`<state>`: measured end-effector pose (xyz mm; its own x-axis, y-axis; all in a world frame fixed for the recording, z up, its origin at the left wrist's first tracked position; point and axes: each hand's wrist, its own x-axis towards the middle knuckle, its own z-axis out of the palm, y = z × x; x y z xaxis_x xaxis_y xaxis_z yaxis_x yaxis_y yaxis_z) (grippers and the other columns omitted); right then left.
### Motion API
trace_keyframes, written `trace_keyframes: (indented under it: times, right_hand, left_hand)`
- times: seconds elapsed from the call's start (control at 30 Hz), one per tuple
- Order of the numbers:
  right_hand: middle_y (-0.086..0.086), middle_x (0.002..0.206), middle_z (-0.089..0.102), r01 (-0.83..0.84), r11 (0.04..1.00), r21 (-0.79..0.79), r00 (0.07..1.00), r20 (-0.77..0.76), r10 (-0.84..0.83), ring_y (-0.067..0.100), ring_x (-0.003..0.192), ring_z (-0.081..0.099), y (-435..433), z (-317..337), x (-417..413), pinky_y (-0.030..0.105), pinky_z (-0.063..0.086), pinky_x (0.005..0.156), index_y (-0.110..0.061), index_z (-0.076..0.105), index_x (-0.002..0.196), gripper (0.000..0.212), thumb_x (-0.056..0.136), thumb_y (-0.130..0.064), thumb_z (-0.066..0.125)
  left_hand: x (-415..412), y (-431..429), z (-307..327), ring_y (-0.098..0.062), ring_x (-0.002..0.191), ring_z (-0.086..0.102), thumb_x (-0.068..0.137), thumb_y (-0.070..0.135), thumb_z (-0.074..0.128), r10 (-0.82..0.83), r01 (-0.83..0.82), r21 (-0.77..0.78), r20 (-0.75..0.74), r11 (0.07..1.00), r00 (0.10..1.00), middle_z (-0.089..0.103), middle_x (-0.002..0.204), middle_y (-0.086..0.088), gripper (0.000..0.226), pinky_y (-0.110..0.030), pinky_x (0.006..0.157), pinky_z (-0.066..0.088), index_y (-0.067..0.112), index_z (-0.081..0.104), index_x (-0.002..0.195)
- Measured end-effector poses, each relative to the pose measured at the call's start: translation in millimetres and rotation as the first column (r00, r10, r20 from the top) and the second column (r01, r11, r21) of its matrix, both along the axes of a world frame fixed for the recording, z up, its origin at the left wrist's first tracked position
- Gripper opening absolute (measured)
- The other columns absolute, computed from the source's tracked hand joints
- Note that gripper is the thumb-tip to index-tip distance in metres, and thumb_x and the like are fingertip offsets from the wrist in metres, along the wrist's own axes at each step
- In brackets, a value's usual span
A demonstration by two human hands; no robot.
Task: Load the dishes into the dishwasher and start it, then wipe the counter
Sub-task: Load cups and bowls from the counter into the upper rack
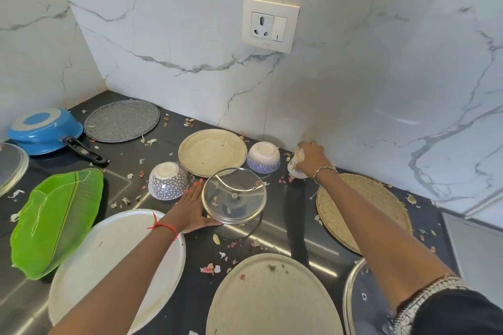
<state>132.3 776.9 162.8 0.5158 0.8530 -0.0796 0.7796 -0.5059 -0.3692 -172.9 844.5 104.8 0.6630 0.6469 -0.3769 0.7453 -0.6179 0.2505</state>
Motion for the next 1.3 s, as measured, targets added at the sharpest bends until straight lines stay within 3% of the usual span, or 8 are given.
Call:
trace_keyframes:
  times: [0.1,0.33,0.57,1.0,1.3]
  right_hand:
    - [0.015,0.137,0.036,-0.009,0.999,0.044,1.000,0.011,0.009,0.032,0.127,0.033,-21,15,-9,0.039,0.037,0.101,-0.011,0.032,0.138,0.070,0.079,-0.012,0.070]
    - [0.014,0.133,0.040,-0.015,0.992,0.128,0.998,0.070,0.006,0.029,0.125,0.036,-84,39,-46,0.036,0.039,0.098,-0.009,0.040,0.133,0.063,0.078,-0.015,0.070]
    - [0.014,0.125,0.048,-0.066,0.971,0.232,0.995,0.088,0.047,0.029,0.118,0.044,-159,51,-107,0.034,0.040,0.096,-0.006,0.049,0.127,0.060,0.074,-0.018,0.074]
    - [0.012,0.123,0.051,-0.193,0.974,0.116,0.981,0.038,0.189,0.027,0.115,0.050,-306,31,-222,0.034,0.042,0.095,-0.011,0.049,0.128,0.064,0.072,-0.026,0.076]
    - [0.007,0.124,0.049,-0.127,0.990,0.063,0.989,0.085,0.121,0.024,0.115,0.049,-424,10,-291,0.036,0.045,0.092,-0.014,0.048,0.129,0.060,0.076,-0.027,0.072]
  left_hand:
    - [-5,-8,2,-0.022,0.144,-0.016,0.082,0.063,0.052,0.020,-0.020,-0.009,0.017,1.000,1.000,-0.020,0.155,-0.010,0.111,-0.033,0.115,-0.006,0.009,-0.020,0.146]
    - [-33,-51,27,-0.024,0.144,-0.013,0.089,0.053,0.050,0.063,-0.063,0.072,0.000,0.995,0.998,-0.018,0.155,-0.013,0.098,-0.035,0.116,-0.002,0.001,-0.009,0.147]
    - [-65,-119,48,-0.024,0.146,-0.002,0.090,0.045,0.054,0.023,-0.043,0.161,0.122,0.986,0.992,0.002,0.158,-0.011,0.085,-0.035,0.117,0.003,0.005,0.008,0.149]
    - [-121,-252,36,-0.025,0.135,0.031,0.082,0.030,0.068,-0.137,0.053,0.244,0.341,0.968,0.930,0.038,0.143,-0.008,0.067,-0.032,0.113,0.022,0.007,0.038,0.138]
    - [-179,-360,23,-0.021,0.143,0.016,0.088,0.033,0.061,-0.234,0.161,0.228,0.342,0.960,0.910,0.027,0.152,-0.008,0.069,-0.030,0.116,0.013,0.005,0.030,0.144]
